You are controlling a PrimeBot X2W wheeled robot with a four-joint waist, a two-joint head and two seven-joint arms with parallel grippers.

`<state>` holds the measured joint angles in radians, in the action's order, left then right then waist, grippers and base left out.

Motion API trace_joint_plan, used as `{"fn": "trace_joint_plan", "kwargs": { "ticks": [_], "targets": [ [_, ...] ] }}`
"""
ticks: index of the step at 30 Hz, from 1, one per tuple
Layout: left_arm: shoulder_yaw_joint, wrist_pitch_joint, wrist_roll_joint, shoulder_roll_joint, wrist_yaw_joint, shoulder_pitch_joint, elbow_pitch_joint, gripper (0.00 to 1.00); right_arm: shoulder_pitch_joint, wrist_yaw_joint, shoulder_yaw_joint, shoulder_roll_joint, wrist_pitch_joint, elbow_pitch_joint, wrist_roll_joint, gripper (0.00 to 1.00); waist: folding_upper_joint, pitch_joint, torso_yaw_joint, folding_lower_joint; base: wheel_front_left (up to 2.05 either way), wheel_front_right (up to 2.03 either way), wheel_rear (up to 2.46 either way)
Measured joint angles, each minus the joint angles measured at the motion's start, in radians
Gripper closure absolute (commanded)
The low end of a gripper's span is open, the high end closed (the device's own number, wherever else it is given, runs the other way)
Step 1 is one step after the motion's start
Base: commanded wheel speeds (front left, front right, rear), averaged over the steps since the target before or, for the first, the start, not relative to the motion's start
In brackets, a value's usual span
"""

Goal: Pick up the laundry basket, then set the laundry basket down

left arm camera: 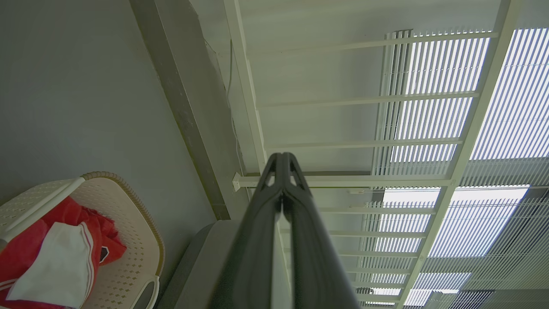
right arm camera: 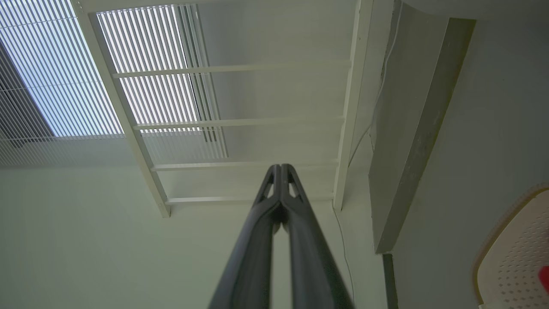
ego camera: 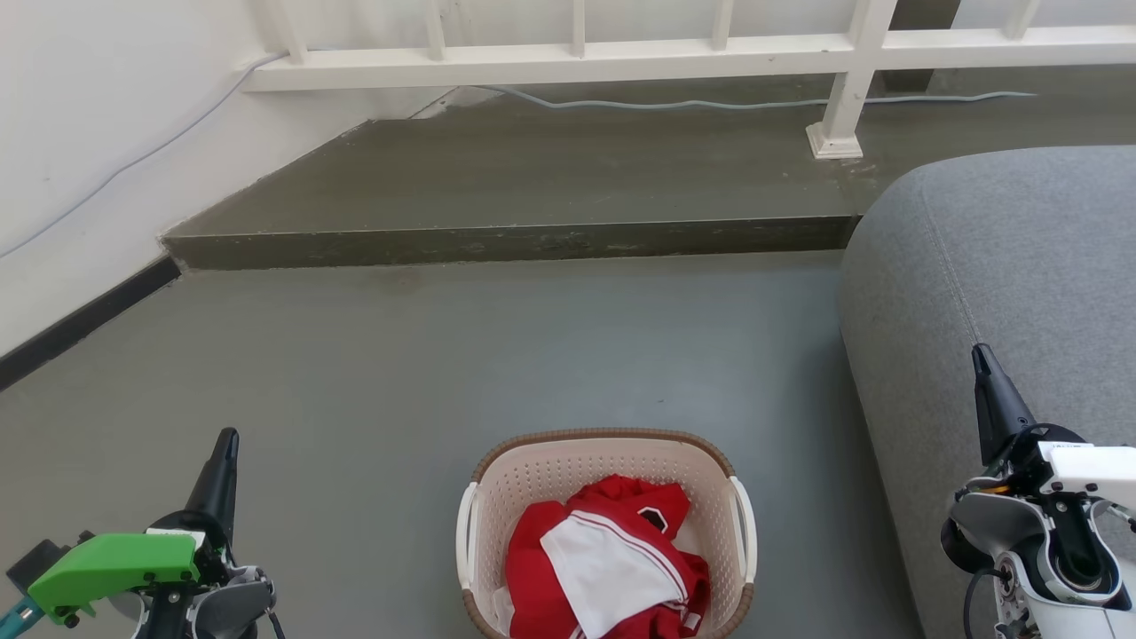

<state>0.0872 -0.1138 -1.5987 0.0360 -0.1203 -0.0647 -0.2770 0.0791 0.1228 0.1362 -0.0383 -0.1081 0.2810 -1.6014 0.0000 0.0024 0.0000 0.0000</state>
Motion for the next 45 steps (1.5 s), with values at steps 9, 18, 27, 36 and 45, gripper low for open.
{"fn": "trace_joint_plan", "kwargs": {
  "ticks": [9,18,27,36,45],
  "targets": [
    [0.0,0.0,0.0,0.0,0.0,0.0,0.0,1.0,0.0,0.0,0.0,0.0,0.0,0.0,0.0,1.0,0.0,0.0,0.0,0.0,0.0,0.0,0.0],
    [0.0,0.0,0.0,0.0,0.0,0.0,0.0,1.0,0.0,0.0,0.0,0.0,0.0,0.0,0.0,1.0,0.0,0.0,0.0,0.0,0.0,0.0,0.0],
    [0.0,0.0,0.0,0.0,0.0,0.0,0.0,1.0,0.0,0.0,0.0,0.0,0.0,0.0,0.0,1.0,0.0,0.0,0.0,0.0,0.0,0.0,0.0],
    [0.0,0.0,0.0,0.0,0.0,0.0,0.0,1.0,0.0,0.0,0.0,0.0,0.0,0.0,0.0,1.0,0.0,0.0,0.0,0.0,0.0,0.0,0.0],
    [0.0,0.0,0.0,0.0,0.0,0.0,0.0,1.0,0.0,0.0,0.0,0.0,0.0,0.0,0.0,1.0,0.0,0.0,0.0,0.0,0.0,0.0,0.0]
  ]
}}
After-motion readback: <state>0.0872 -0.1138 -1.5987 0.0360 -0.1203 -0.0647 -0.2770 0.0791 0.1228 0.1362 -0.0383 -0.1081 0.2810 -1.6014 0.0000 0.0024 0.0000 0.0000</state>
